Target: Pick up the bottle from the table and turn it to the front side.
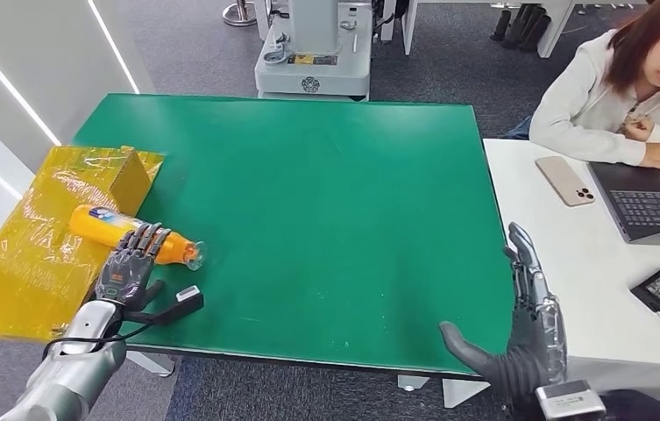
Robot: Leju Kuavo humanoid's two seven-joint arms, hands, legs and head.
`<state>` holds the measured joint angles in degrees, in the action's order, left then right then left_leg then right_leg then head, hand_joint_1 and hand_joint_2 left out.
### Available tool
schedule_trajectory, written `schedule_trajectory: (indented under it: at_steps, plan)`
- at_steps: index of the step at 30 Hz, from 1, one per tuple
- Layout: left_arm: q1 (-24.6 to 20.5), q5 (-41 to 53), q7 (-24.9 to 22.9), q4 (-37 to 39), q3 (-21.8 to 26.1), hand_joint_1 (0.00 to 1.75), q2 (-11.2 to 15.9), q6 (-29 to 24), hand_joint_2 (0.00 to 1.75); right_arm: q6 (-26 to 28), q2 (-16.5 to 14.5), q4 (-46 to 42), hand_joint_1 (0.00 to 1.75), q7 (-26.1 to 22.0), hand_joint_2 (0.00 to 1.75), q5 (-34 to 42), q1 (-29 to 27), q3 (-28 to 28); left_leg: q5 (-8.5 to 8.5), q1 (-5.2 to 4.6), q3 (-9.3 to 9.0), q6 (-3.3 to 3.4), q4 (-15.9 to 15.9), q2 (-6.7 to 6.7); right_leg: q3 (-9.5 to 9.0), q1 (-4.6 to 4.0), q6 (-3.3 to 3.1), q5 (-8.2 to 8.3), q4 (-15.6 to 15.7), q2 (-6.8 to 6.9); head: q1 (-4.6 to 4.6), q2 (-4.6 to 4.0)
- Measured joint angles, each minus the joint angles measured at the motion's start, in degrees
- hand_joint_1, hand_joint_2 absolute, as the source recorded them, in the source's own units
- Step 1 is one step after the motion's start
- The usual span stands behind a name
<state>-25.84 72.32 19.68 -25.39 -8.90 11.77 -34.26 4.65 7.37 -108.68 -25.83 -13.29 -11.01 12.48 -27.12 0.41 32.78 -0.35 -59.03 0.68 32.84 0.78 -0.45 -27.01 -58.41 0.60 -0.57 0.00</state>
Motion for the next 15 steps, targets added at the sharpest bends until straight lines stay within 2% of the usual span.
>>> schedule_trajectory:
  at_steps: [5,8,11,13,15]
  plan:
    - [1.4,-8.9,3.9,-1.7,3.0,0.0,-2.9,-2.1,1.75,0.3,-0.2,0.8,0.0,1.1,1.75,0.1,1.0,0.0,0.03,0.03,0.15,-0.01,0.0,-0.03,0.15,-0.02,-0.01,0.02,0.0,-0.07,0.02,0.0]
    - [2.9,-21.2,10.1,-5.0,5.8,0.0,-4.9,-3.9,1.75,0.3,-0.3,1.4,0.0,1.2,1.75,0.3,1.1,0.0,0.01,0.04,0.24,-0.02,-0.1,-0.16,0.29,-0.02,-0.03,0.06,0.0,-0.24,0.01,0.0]
    - [5.8,-39.3,16.7,-13.2,9.8,0.0,-8.0,-4.3,1.75,0.2,-0.7,3.1,0.0,1.0,1.75,1.1,2.1,0.4,-0.03,0.04,0.33,-0.01,-0.1,-0.28,0.41,-0.02,-0.02,0.06,0.0,-0.35,0.01,0.0]
    - [8.6,-48.2,17.6,-21.2,11.0,0.0,-10.2,-3.3,1.75,0.3,-0.9,5.0,0.0,0.7,1.75,1.6,3.3,0.8,-0.05,0.04,0.37,-0.01,-0.1,-0.36,0.47,-0.02,-0.01,0.05,0.0,-0.41,0.0,0.0]
    - [10.7,-52.2,17.1,-27.2,11.2,0.0,-11.6,-2.8,1.75,0.3,-1.1,6.4,0.0,0.4,1.75,1.9,4.2,1.2,-0.06,0.04,0.42,-0.01,-0.1,-0.37,0.51,-0.02,0.0,0.04,0.0,-0.42,0.01,0.0]
